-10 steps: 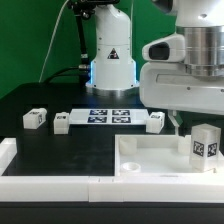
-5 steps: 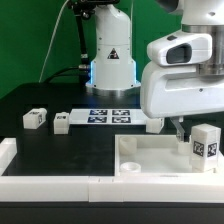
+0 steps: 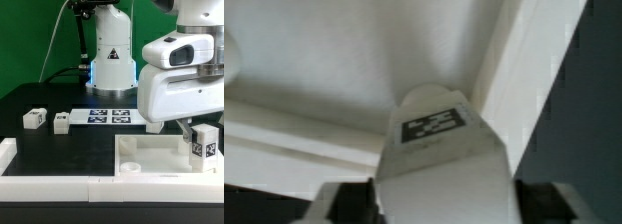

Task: Assemble one leg

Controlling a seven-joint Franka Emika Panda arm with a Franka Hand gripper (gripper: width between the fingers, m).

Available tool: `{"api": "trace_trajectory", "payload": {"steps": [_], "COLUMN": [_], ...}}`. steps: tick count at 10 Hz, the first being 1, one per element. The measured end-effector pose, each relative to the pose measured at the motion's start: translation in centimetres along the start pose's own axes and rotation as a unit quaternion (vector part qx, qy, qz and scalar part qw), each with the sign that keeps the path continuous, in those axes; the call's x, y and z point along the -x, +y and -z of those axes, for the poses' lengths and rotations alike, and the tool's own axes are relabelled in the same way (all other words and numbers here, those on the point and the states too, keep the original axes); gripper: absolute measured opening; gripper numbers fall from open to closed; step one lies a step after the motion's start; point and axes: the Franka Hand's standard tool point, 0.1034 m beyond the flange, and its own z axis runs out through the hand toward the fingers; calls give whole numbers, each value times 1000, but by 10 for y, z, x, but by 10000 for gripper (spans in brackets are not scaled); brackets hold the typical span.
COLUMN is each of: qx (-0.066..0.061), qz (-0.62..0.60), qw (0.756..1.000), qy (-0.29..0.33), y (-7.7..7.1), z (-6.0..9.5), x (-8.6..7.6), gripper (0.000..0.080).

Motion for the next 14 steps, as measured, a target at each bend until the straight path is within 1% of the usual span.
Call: {"api": "trace_trajectory", "payload": {"steps": [1, 2, 3, 4, 5, 6, 7, 8, 9, 10, 11, 12, 13, 14], "qx": [-1, -1, 2, -4, -12, -13, -13, -19, -25, -24, -24, -24, -25, -24], "qz": [-26, -116, -200, -260, -323, -400, -449, -483, -554, -588, -604, -605, -590, -577], "qw": [1000, 993, 980, 966, 946, 917, 893, 875, 832, 809, 796, 796, 807, 816], "qy": [0, 0, -1, -1, -2, -4, -5, -7, -11, -12, -12, -12, -12, -12], "y": [0, 0, 0, 1, 2, 3, 4, 6, 7, 7, 6, 6, 5, 2], "z": [0, 0, 0, -1, -2, -2, -2, -2, -2, -2, -2, -2, -2, -2], "x": [0, 0, 0, 0, 1, 1, 1, 1, 1, 1, 1, 1, 1, 1], "gripper": [289, 290, 290, 290, 290, 290, 290, 290, 290, 290, 290, 290, 397, 536]}}
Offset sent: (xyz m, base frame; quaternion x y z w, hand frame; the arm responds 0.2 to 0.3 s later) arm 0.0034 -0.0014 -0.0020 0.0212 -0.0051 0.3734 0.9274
